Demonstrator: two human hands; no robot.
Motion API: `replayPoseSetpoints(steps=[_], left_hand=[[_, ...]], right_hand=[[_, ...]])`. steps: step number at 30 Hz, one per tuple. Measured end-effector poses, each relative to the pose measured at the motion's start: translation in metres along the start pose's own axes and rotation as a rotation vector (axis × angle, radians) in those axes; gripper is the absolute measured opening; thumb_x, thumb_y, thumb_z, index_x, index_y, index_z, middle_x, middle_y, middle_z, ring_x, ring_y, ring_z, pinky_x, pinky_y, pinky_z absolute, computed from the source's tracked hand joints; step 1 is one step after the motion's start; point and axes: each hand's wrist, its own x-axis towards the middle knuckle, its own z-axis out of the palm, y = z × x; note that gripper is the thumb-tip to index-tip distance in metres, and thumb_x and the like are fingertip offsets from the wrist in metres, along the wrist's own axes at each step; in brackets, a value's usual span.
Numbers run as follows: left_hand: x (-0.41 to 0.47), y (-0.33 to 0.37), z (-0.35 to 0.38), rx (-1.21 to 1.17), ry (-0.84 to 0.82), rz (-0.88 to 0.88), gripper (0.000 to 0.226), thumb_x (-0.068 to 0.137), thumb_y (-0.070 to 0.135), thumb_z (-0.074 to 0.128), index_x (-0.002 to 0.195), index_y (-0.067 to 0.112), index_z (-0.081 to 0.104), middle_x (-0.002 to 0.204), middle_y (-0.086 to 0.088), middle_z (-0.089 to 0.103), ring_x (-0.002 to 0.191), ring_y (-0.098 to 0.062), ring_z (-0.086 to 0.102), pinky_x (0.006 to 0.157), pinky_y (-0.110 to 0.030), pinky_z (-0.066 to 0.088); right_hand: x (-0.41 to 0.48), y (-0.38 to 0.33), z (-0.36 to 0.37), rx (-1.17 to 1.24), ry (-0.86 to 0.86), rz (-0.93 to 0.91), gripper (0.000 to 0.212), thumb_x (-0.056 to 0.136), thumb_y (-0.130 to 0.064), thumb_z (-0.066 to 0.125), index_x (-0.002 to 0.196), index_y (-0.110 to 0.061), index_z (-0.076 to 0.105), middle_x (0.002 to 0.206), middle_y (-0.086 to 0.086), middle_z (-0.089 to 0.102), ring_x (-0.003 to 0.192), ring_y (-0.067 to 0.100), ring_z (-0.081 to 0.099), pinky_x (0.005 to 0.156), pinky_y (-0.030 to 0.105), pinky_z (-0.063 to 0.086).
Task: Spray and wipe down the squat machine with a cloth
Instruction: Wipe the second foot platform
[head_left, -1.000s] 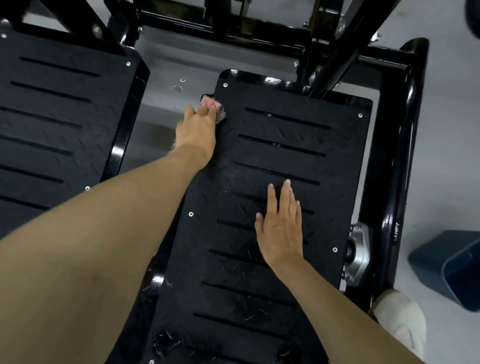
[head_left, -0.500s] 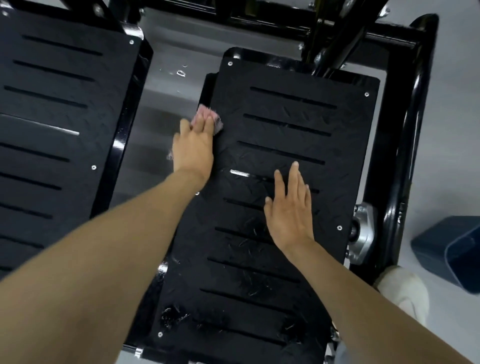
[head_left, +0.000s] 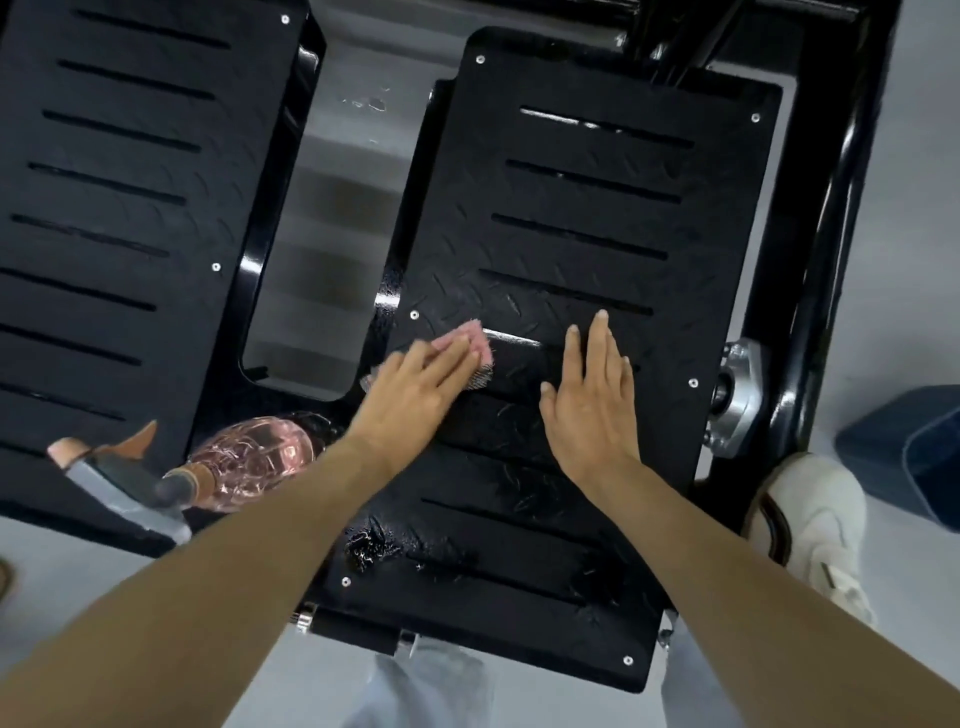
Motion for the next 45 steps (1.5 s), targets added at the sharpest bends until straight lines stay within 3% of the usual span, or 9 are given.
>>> replayPoseSetpoints(steps=[6, 13, 18, 20, 27, 29, 33, 41, 45], left_hand=[[0.045, 0.014, -0.014, -0.117, 0.007, -0.588, 0.069, 0.078, -0.01, 0.055, 0.142, 0.009, 0.039, 0.149, -0.006, 0.035, 0.105, -0.033, 0.041, 0.079, -0.036, 0.042], [0.052, 0.041, -0.014, 0.065, -0.106, 0.229, 0.075, 0.085, 0.0, 0.052, 0.151, 0.011, 0.019, 0.155, -0.007, 0.023, 0.116, -0.032, 0.041, 0.096, -0.041, 0.042], [0.066, 0.034, -0.016, -0.08, -0.113, -0.37, 0.076, 0.081, -0.008, 0.053, 0.149, 0.011, 0.024, 0.155, -0.004, 0.022, 0.112, -0.032, 0.037, 0.09, -0.039, 0.041], [0.069, 0.052, -0.018, -0.086, -0.11, -0.363, 0.076, 0.08, -0.008, 0.054, 0.148, 0.009, 0.026, 0.152, -0.006, 0.026, 0.109, -0.032, 0.037, 0.089, -0.039, 0.043], [0.069, 0.084, -0.02, 0.323, -0.278, 0.663, 0.076, 0.094, 0.008, 0.046, 0.152, 0.011, -0.003, 0.157, -0.007, 0.006, 0.122, -0.031, 0.032, 0.099, -0.041, 0.037], [0.08, 0.074, -0.02, 0.404, -0.266, 0.561, 0.078, 0.093, 0.008, 0.048, 0.152, 0.011, -0.002, 0.156, -0.008, 0.009, 0.124, -0.032, 0.031, 0.099, -0.042, 0.037], [0.088, 0.092, -0.027, 0.168, -0.256, -0.009, 0.079, 0.087, 0.004, 0.055, 0.151, 0.009, 0.009, 0.153, -0.009, 0.017, 0.123, -0.035, 0.032, 0.1, -0.044, 0.039], [0.103, 0.118, -0.026, 0.392, -0.253, 0.699, 0.089, 0.085, 0.007, 0.06, 0.152, 0.012, 0.001, 0.153, -0.006, 0.016, 0.127, -0.029, 0.03, 0.098, -0.043, 0.04], [0.123, 0.138, -0.035, 0.241, -0.269, 0.249, 0.085, 0.084, 0.005, 0.06, 0.151, 0.01, 0.009, 0.152, -0.007, 0.017, 0.128, -0.032, 0.028, 0.096, -0.045, 0.04]], right_hand=[[-0.01, 0.019, 0.005, 0.043, 0.006, 0.088, 0.064, 0.102, -0.034, 0.027, 0.151, -0.006, -0.004, 0.155, 0.015, -0.024, 0.147, 0.028, -0.005, 0.121, 0.043, 0.007], [-0.028, 0.037, 0.01, 0.089, 0.018, 0.181, 0.065, 0.102, -0.034, 0.028, 0.151, -0.006, -0.003, 0.156, 0.016, -0.02, 0.147, 0.027, -0.006, 0.121, 0.042, 0.006], [-0.041, 0.047, 0.015, 0.143, 0.043, 0.255, 0.064, 0.102, -0.033, 0.031, 0.151, -0.006, 0.0, 0.157, 0.016, -0.016, 0.147, 0.027, -0.004, 0.121, 0.041, 0.005], [-0.045, 0.048, 0.016, 0.175, 0.056, 0.267, 0.063, 0.102, -0.031, 0.032, 0.151, -0.005, 0.004, 0.158, 0.016, -0.01, 0.147, 0.027, -0.001, 0.121, 0.041, 0.006], [-0.044, 0.048, 0.011, 0.29, 0.165, 0.282, 0.052, 0.098, -0.014, 0.041, 0.146, 0.0, 0.028, 0.158, 0.016, 0.008, 0.143, 0.028, 0.015, 0.118, 0.037, 0.02], [-0.045, 0.051, 0.011, 0.291, 0.191, 0.309, 0.047, 0.097, -0.012, 0.043, 0.143, -0.002, 0.037, 0.157, 0.016, 0.011, 0.142, 0.028, 0.018, 0.117, 0.036, 0.022], [-0.058, 0.063, 0.014, 0.268, 0.163, 0.322, 0.049, 0.097, -0.012, 0.043, 0.146, -0.011, 0.036, 0.157, 0.016, 0.013, 0.142, 0.028, 0.019, 0.115, 0.033, 0.02], [-0.079, 0.07, 0.024, 0.276, 0.135, 0.285, 0.054, 0.094, -0.009, 0.046, 0.146, -0.004, 0.032, 0.155, 0.017, 0.016, 0.142, 0.029, 0.02, 0.112, 0.039, 0.034], [-0.079, 0.068, 0.029, 0.3, 0.124, 0.312, 0.055, 0.096, -0.012, 0.045, 0.148, -0.003, 0.027, 0.157, 0.017, 0.009, 0.145, 0.027, 0.014, 0.114, 0.037, 0.029]])
